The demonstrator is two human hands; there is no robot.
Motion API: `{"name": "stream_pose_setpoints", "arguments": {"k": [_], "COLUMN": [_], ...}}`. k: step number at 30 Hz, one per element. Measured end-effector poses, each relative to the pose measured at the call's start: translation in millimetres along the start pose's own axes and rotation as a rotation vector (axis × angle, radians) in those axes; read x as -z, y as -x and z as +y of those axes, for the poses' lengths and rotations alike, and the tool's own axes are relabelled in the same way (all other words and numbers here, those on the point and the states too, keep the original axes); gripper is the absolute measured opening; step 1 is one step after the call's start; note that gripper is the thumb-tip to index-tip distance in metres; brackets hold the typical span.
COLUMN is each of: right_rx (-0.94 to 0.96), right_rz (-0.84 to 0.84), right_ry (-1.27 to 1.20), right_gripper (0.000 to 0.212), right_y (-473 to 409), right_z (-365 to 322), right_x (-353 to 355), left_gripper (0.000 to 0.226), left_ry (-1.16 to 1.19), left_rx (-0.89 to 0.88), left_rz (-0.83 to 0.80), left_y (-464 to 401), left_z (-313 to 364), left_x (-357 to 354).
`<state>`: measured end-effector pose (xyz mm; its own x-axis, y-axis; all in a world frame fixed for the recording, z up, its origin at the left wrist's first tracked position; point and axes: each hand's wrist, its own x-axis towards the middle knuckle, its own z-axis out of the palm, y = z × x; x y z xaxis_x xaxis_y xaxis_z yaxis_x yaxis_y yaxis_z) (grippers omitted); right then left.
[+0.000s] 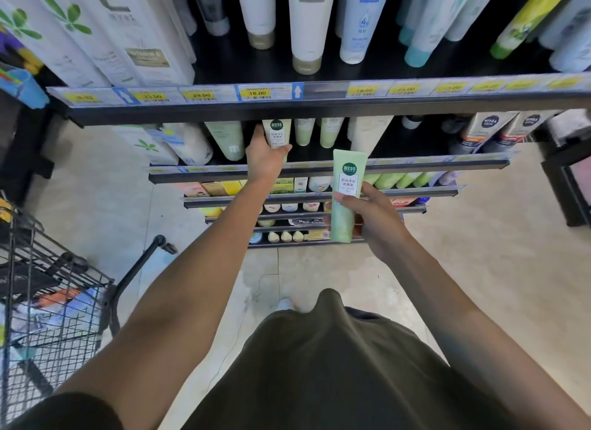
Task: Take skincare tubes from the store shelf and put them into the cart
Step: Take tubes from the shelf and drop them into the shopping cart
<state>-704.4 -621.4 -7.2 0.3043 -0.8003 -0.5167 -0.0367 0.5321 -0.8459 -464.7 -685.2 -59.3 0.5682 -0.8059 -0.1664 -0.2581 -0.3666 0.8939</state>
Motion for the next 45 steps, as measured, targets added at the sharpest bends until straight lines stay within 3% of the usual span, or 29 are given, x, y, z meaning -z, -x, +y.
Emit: {"name": "stream_pose_setpoints", "arguments": {"k": [10,13,18,21,27,38,45], "right_rx": [0.034,0.09,0.189,0.246,0.305,0.359,0.311], "right_rz": [-0.015,0.025,0.08,0.138,0.261,0.391,0.308], "right_ry": [0.026,0.142,0.268,0.347,0.413,0.539,0.681], "right_gripper": [0.045,0.045,0.044,0.04,0.037,0.041,0.046], "right_y": [-14.9,-30.4,-58.7,-73.2,-93.4,-121.6,-126.4], "right_z": [-3.5,-13.3,-34.1,-38.1,-42.3,-38.9,-30.4], "right_x": [-20.3,-30.5,-49.0,-55.7,-61.6,-67.6,-64.8], "left_gripper": [0.051,0.051,0.027,0.025,0.027,0.023,0.025], "left_ry": [-0.125,-0.339,-0.737,-0.869,-0.918,-0.851,-0.832], "left_rx": [-0.075,-0.141,-0.336,-0.466,-0.57,-0.57,-0.538], "left_rz": [-0.024,-0.021,-0.079,-0.105,-0.083,-0.064,-0.077], "left_y": [12.3,20.4,20.8,18.2,16.4,14.5,15.2], "left_z": [-8.6,-19.3,-36.7,-46.8,-64.7,-70.5,-67.7], "left_x": [13.0,21.0,32.0,33.9,36.3,34.0,34.8]}}
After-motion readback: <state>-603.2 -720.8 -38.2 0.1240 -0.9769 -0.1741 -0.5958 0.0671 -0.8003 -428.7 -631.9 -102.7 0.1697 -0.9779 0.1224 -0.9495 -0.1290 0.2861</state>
